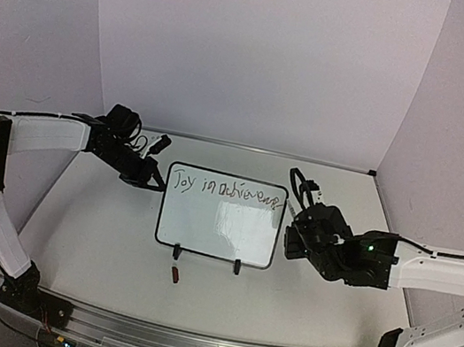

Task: Write a sentence on the whiteboard

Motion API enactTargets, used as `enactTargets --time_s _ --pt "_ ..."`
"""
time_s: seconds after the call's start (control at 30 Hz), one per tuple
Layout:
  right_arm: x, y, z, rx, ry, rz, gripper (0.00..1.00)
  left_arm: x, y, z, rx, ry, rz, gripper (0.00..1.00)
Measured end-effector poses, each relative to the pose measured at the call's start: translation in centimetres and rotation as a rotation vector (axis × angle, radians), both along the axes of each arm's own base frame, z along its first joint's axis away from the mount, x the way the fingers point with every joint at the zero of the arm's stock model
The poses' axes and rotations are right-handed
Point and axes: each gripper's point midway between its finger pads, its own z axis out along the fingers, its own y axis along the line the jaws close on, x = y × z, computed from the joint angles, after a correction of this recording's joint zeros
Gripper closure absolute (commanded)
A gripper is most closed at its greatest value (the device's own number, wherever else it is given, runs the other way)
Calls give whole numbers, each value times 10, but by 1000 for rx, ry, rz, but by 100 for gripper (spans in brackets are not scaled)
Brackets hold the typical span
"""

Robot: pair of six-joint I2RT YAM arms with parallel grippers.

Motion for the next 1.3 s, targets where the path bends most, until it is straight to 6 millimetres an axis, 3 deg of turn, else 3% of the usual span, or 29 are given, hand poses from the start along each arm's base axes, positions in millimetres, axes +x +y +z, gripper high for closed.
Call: enactTargets --time_s 0.73,1.3 --pt "12 7 -17 -26 39 36 100 0 0 0 3 -1 2 97" --pt "10 8 -19 18 55 28 100 0 0 0 3 -1 2 97"
